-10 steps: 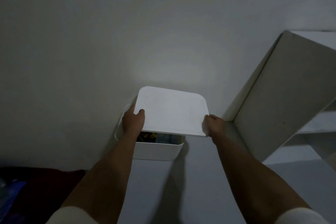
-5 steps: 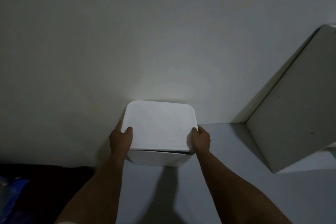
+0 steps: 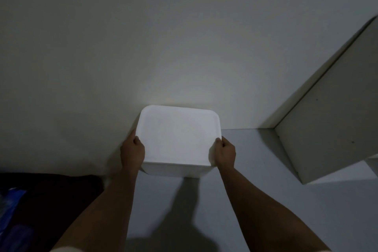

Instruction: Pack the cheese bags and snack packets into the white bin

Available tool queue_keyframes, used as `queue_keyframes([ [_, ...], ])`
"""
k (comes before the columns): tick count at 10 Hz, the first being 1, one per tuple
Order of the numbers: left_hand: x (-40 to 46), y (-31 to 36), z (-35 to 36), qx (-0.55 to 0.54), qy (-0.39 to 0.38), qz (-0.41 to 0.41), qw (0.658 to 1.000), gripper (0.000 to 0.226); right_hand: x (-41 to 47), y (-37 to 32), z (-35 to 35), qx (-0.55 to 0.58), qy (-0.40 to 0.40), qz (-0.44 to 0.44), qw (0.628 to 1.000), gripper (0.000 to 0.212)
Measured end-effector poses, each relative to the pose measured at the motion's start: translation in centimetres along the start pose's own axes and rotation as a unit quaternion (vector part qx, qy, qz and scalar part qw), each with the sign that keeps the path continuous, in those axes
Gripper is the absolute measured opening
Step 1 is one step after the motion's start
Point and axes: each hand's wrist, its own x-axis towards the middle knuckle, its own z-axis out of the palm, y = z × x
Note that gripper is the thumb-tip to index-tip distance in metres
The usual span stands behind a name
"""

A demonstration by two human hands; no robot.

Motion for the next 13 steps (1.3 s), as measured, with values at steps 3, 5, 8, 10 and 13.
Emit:
queue_keyframes([
  [3,-0.1,-0.4,0.7,0.001,-0.007,0.019,1.0,0.044,3.3,-0.3,0.0,0.04,-0.02,0.074,0.996,0.035],
  [5,0.0,-0.5,1.4,-0.007,0.003,0.019,1.0,0.044,3.6,-0.3,0.0,-0.006,-0.014,0.035,0.999,0.035],
  [8,0.3,-0.7,1.5,-0.009,-0.004,0.01,1.0,0.045,3.8,-0.1,0.3,-0.041,-0.02,0.026,0.999,0.034],
  [10,0.4,0.4,0.1,0.044,-0.06,0.01,0.997,0.047,2.6,-1.2,-0.6,-0.1,-0.069,0.021,0.992,0.04],
  [13,-8.8,3.8,-1.4,0.268,-0.048,0.16,0.949,0.06,-2.2,0.1,-6.6,-0.176,-0.132,0.001,0.975,0.067],
])
